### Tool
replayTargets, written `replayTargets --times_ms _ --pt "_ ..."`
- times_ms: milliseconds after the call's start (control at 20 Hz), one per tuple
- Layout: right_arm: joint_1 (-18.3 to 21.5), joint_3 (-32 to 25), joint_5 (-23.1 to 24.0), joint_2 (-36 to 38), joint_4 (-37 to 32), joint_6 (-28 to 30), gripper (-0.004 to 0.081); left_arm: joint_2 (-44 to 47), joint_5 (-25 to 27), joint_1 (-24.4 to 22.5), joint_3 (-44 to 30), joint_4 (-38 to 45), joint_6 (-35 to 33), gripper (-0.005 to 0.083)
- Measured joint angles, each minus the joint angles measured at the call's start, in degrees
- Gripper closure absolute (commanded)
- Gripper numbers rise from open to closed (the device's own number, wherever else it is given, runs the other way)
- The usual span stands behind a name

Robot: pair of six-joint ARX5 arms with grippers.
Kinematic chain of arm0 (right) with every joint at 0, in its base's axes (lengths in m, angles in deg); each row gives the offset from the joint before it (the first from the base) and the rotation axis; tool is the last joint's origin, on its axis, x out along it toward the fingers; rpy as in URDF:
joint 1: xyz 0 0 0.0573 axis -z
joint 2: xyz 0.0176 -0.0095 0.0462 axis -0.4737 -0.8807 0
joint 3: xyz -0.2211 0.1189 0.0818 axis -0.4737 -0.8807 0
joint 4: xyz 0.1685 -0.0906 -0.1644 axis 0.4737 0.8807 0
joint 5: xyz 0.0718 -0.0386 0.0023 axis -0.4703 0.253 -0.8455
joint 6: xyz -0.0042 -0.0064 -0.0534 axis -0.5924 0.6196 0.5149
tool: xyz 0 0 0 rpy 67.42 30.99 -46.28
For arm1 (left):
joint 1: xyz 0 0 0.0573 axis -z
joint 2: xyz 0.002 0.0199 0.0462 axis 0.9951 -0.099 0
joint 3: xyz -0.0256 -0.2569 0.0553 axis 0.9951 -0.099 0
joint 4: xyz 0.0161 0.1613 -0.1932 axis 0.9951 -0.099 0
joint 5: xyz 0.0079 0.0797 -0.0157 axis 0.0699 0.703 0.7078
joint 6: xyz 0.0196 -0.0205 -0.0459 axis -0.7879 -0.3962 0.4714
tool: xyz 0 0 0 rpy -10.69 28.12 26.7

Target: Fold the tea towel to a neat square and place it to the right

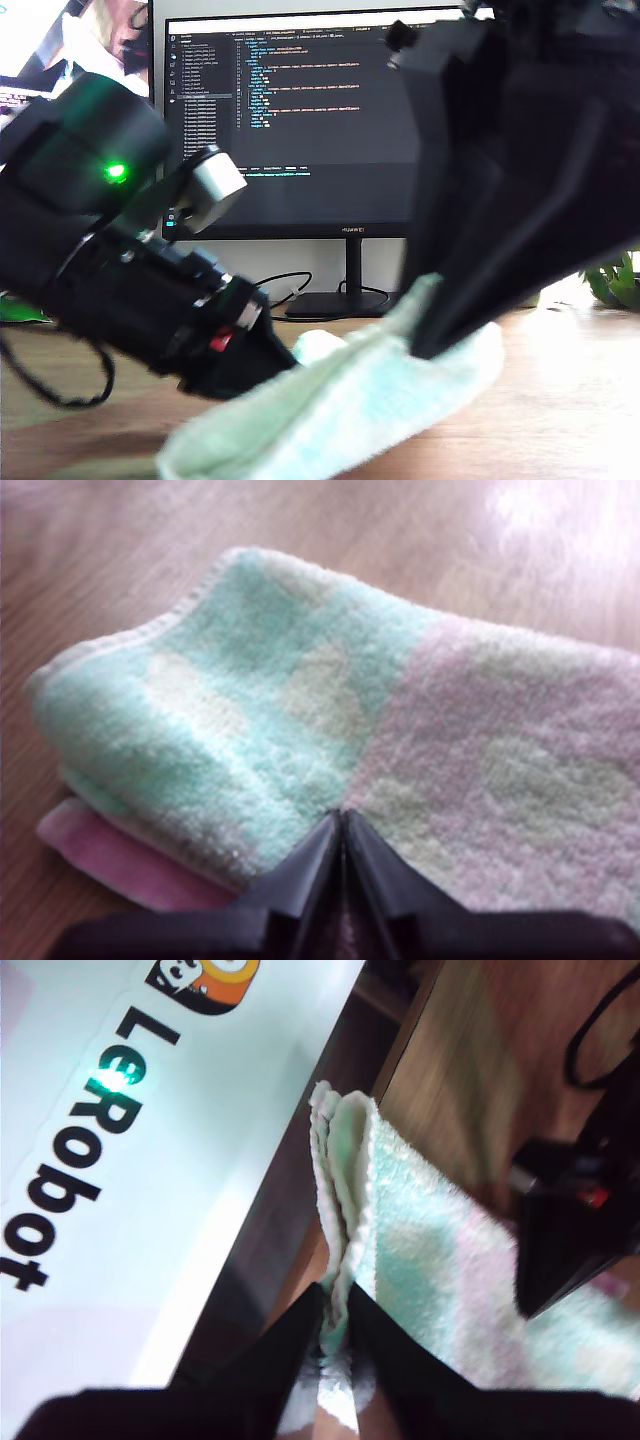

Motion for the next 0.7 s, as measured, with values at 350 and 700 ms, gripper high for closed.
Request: replayTargets --times_ms 350,700 --pt "0.09 0.0 2.05 1.97 -1.01 -6.91 0.0783 1.73 -0.83 -1.53 4.37 -13.38 -3.1 0.0797" --pt "4.59 0.0 2.97 6.14 -1.01 -13.33 0.0783 3.32 -3.76 -1.7 5.22 -20.13 -4.15 0.0797"
